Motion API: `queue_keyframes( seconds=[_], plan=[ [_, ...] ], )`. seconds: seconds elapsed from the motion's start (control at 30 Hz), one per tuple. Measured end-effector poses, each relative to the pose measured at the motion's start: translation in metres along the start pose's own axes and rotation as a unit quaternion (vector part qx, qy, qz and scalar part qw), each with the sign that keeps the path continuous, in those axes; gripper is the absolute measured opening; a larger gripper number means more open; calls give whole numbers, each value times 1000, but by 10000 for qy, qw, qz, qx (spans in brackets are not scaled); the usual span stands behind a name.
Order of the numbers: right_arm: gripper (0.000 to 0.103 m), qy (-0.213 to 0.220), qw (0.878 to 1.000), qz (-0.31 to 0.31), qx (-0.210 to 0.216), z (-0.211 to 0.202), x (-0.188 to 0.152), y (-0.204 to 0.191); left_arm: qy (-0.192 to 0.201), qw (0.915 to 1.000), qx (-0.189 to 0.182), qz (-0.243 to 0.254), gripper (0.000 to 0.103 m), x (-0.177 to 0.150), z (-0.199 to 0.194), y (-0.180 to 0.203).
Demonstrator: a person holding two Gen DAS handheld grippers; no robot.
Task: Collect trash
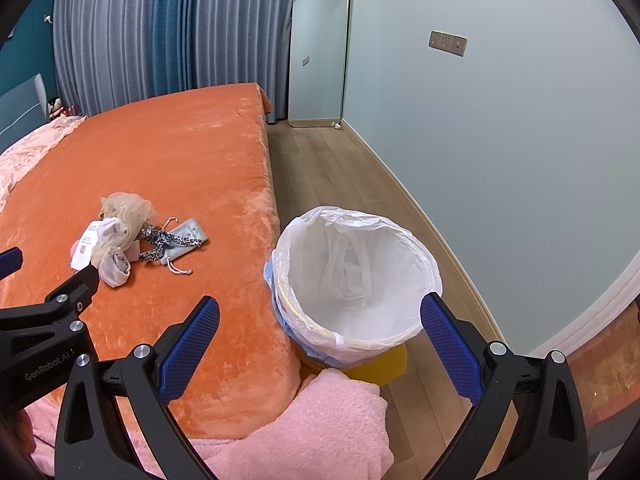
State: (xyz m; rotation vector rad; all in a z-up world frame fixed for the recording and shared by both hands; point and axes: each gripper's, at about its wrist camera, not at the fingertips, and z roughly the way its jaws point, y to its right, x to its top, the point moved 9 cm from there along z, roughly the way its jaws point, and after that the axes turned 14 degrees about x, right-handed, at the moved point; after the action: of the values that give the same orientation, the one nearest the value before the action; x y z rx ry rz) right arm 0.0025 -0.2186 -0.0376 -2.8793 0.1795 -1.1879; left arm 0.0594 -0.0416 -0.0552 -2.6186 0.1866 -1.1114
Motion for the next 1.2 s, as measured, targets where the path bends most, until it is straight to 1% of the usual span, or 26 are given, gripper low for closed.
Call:
queue_keyframes(
  seconds=[0.07,0.2,0.33,0.43,0.63,0.73,0.9,1.1,1.2],
  plan=[
    [96,4,10000,-2,8,0,1,0,34,10000,0,4,96,2,-1,1],
    [96,14,10000,-14,8,-1,4,0,-62,9999,-89,-79,96,2,0,1],
    [96,25,10000,-26,6,-2,6,-1,-76,9999,-34,-122,95,2,2,0],
    [96,25,10000,-29,7,-1,7,-1,-138,9997,-66,-178,93,2,4,-1],
    [96,32,10000,-25,4,-1,8,-3,-53,9998,-147,-156,93,3,3,0],
    [96,36,10000,-35,8,-1,8,-3,-82,9997,-147,-151,93,3,4,2],
    [96,42,10000,-43,7,0,8,-4,-51,9997,-23,-231,93,2,5,-2],
    [96,49,10000,-38,8,-1,7,-4,82,9993,39,-374,93,4,4,-7],
    [96,46,10000,-36,11,-1,7,-3,71,9993,23,-364,93,4,4,-7]
  ],
)
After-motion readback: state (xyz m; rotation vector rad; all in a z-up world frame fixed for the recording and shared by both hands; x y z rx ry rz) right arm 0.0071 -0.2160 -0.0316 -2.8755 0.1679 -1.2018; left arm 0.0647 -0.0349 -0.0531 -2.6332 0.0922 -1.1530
